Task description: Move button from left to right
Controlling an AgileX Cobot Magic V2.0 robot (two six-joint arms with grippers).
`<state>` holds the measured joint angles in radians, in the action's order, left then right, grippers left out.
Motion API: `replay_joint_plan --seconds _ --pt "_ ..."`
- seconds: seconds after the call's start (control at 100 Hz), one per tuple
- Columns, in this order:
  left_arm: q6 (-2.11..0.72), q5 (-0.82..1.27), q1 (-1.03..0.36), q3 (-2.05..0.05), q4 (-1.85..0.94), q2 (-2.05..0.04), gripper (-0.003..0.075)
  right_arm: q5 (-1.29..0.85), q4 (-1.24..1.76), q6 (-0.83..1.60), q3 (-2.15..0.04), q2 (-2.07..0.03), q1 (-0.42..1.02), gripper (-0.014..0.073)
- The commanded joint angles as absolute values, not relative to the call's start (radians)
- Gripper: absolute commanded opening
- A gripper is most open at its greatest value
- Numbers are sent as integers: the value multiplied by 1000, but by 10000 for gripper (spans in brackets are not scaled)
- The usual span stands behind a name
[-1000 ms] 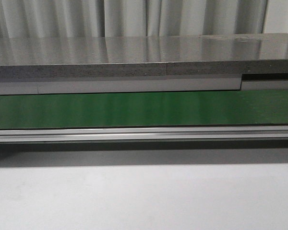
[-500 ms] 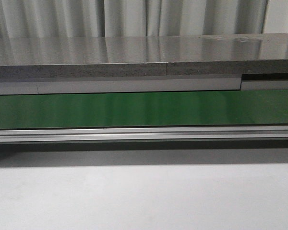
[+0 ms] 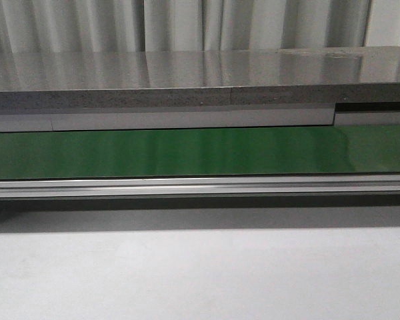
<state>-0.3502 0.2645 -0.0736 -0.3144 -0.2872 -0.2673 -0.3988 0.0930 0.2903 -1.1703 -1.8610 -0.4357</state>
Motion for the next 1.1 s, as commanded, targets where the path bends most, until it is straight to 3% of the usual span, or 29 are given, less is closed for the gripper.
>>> replay_joint_plan --seconds 0.0,0.29,0.64,1.09 --pt "-348 193 -84 -341 -295 -275 -19 -354 98 300 -1200 -1774 -448 509" --pt "-348 193 -84 -341 -295 -275 -19 -312 164 300 -1200 -1613 -424 510" --pt "-348 193 -84 -341 -295 -275 -19 -313 221 300 -1184 -1424 -277 510" --pt "-348 193 -84 -341 -295 -275 -19 -149 248 300 -829 -1045 -117 510"
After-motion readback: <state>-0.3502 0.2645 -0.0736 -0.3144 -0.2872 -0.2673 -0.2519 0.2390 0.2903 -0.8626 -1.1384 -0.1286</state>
